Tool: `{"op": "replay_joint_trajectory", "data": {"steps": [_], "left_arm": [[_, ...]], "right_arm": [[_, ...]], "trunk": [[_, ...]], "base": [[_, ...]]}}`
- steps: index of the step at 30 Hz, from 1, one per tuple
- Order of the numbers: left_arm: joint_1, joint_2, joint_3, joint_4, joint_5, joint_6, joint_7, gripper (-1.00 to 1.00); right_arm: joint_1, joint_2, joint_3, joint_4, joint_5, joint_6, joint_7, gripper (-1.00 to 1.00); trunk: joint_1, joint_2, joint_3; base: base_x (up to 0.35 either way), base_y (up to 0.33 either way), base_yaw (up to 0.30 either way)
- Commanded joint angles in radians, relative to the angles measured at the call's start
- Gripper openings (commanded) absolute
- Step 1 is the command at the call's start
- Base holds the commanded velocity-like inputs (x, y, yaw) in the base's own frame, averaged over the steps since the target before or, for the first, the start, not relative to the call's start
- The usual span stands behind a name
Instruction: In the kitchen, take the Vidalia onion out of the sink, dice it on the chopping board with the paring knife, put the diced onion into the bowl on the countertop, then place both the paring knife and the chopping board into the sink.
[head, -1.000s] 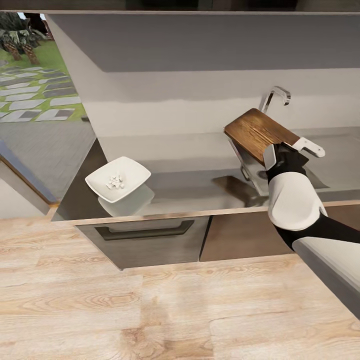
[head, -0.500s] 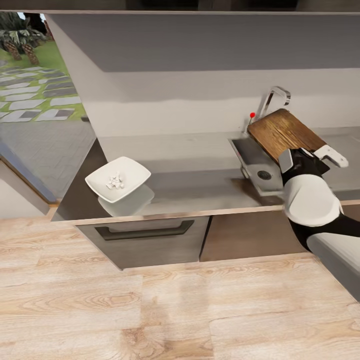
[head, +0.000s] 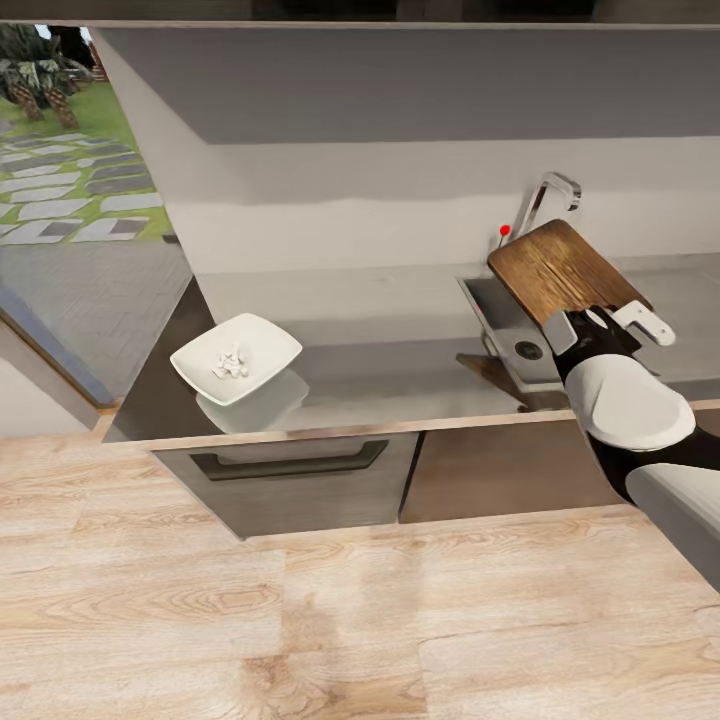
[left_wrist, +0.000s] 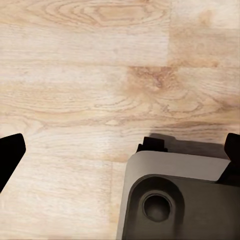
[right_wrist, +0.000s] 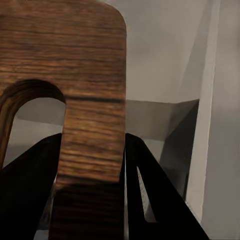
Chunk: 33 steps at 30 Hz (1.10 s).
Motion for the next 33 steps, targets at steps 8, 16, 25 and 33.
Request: {"op": "replay_joint_trajectory", "data": {"steps": [8,16,25,33], "left_arm": [[-0.002,0.000,0.004,0.005,-0.010,-0.007,0.005,1.00],[-0.002,-0.004,0.003,0.005,-0.010,-0.007,0.005,1.00],[-0.002,-0.005,0.003,0.005,-0.010,-0.008,0.005,1.00],[-0.002,-0.005,0.003,0.005,-0.010,-0.008,0.005,1.00]], "right_arm": [[-0.002,0.034,-0.007,0.024,0.007,-0.076,-0.021,-1.00],[-0.002,0.037,-0.162,0.035,0.004,-0.199,-0.092,-1.00],[0.000,0.038,-0.241,0.034,0.005,-0.295,-0.102,-1.00],[0.000,0.036,-0.243,0.035,0.005,-0.294,-0.103,-1.00]], "trunk": [[0.000,-0.001,-0.001],[0.000,-0.001,-0.001],[0.000,-0.001,-0.001],[0.000,-0.001,-0.001]], "base": [[0.000,0.000,0.000],[0.000,0.000,0.000],[0.000,0.000,0.000],[0.000,0.000,0.000]]}}
